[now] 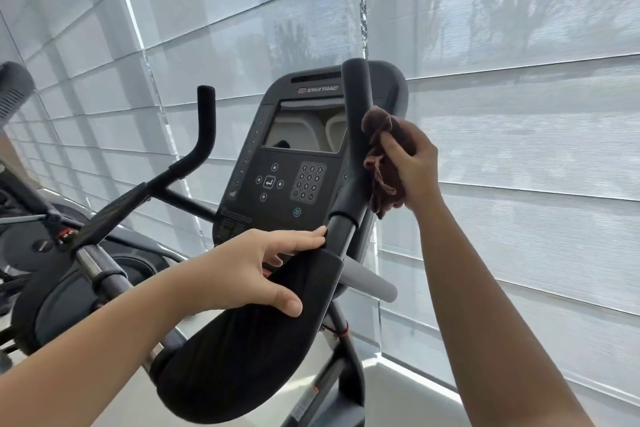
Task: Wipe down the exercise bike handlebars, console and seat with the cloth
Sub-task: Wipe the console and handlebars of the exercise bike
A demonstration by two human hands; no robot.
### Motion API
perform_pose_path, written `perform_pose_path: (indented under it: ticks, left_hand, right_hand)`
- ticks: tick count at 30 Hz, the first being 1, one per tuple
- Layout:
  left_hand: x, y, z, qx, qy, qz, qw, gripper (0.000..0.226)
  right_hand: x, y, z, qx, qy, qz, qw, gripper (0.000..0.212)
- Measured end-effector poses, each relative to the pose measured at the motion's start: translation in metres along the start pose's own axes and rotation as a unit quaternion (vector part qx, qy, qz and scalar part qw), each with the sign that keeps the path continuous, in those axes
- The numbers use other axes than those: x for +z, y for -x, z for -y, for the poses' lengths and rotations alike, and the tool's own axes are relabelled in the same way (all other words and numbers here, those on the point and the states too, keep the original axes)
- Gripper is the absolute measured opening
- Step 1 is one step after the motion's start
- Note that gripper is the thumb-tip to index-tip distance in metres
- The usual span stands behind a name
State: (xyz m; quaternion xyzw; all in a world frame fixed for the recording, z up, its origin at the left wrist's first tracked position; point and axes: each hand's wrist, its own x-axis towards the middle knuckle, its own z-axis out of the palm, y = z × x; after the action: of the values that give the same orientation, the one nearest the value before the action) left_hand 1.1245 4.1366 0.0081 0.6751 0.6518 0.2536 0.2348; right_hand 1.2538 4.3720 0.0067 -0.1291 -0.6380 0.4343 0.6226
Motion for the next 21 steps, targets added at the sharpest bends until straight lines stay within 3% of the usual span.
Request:
perform_pose_path:
  ticks: [5, 8, 12, 18, 21]
  left_hand:
    - [-0.001, -0.002, -0.002, 0.008, -0.018, 0.001, 1.000, 0.079]
    - [-0.001, -0.001, -0.003, 0.011, -0.019, -0.004, 1.000, 0.079]
    - [0.000, -0.001, -0.005, 0.019, -0.021, -0.014, 1.000, 0.078]
    - [0.002, -0.001, -0.005, 0.021, -0.002, -0.008, 1.000, 0.077]
    - [0.001, -0.001, -0.002, 0.028, -0.003, -0.009, 1.000, 0.077]
  right_hand:
    - [0.023, -0.047, 0.033, -0.067, 0.034, -0.035, 0.997, 0.022]
    - [0.021, -0.021, 0.029, -0.073, 0.072, -0.035, 0.994, 0.029]
    - [0.011, 0.048, 0.001, -0.026, 0.083, -0.032, 0.996, 0.027]
    - [0.026, 0.003, 0.025, 0.018, 0.071, -0.098, 0.992, 0.017]
    - [0.029, 0.026, 0.029, 0.035, 0.107, -0.113, 0.987, 0.020]
